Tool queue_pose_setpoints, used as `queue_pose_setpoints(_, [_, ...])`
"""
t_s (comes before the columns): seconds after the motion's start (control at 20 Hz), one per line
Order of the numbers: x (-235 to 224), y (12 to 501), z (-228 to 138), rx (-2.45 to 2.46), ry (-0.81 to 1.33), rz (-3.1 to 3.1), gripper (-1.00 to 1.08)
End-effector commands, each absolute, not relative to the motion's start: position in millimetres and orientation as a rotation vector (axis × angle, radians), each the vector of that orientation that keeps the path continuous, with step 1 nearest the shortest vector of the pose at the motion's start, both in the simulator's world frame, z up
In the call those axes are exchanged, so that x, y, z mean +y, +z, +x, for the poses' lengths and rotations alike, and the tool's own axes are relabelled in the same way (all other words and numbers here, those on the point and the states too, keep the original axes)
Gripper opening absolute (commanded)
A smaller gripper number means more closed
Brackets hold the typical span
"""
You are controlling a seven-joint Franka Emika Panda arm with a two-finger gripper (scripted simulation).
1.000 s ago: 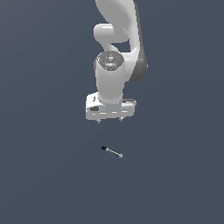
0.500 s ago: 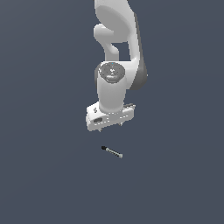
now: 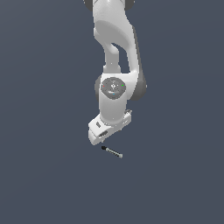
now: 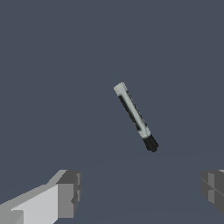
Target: Pick up the object and move it to a goal position.
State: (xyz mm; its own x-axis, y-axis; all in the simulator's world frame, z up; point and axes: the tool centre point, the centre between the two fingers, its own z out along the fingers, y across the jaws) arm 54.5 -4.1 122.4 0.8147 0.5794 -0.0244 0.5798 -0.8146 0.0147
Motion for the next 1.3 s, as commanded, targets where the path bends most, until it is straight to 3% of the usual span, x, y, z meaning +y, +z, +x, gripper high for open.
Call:
queue_pose_setpoints(0.0, [-3.5, 114.3, 60.7, 1.056, -0.028, 2.938, 1.0])
queue_pose_setpoints(1.25, [-1.7, 59.9, 94.4, 1.685, 0.0, 2.651, 1.0])
